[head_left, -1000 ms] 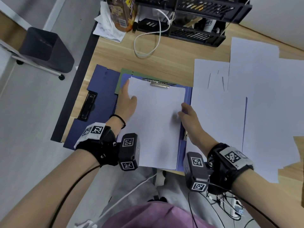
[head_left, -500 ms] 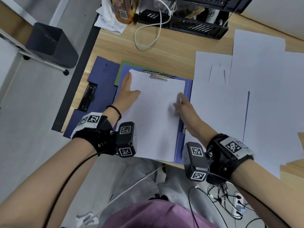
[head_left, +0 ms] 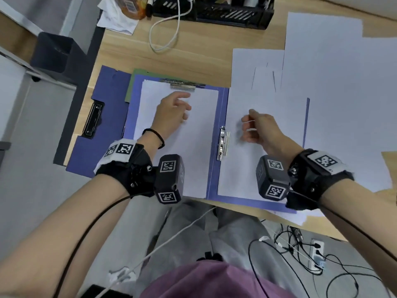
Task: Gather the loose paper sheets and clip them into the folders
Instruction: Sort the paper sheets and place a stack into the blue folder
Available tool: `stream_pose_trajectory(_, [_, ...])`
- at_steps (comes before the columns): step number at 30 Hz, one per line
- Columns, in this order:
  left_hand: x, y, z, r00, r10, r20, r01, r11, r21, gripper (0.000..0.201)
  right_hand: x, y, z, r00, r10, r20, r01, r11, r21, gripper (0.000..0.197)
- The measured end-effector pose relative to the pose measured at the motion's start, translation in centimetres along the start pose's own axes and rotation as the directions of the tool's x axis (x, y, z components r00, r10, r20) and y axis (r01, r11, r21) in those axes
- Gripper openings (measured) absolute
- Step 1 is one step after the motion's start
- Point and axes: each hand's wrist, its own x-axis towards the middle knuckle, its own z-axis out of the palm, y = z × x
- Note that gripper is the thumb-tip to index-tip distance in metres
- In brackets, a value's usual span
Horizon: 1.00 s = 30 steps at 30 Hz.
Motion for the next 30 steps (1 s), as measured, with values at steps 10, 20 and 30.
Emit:
stream_pose_trajectory(10, [2.6, 1.3, 7.4, 0.973, -0.133, 0.186, 0.115, 0.988, 0.106, 0.065, 4.9, 0.9, 1.4, 0.987, 0.089, -0.137, -0.08, 0.995, 0.065, 0.055])
stream_pose_trajectory(20, [5.1, 3.3, 4.8, 0.997, -0.008, 0.081, -0.005, 0.988, 0.156, 0.068, 5.2, 0.2, 2.4, 0.98, 0.107, -0.166, -0.099, 0.994, 0.054, 0.057])
stream_pose_trajectory(30, [6.6, 4.6, 2.6, 0.988, -0.02, 0.153, -0.018, 0.969, 0.247, 0.016, 4.7, -0.1, 3.5, 0.954, 0.125, -0.273, -0.109, 0.991, 0.074, 0.057])
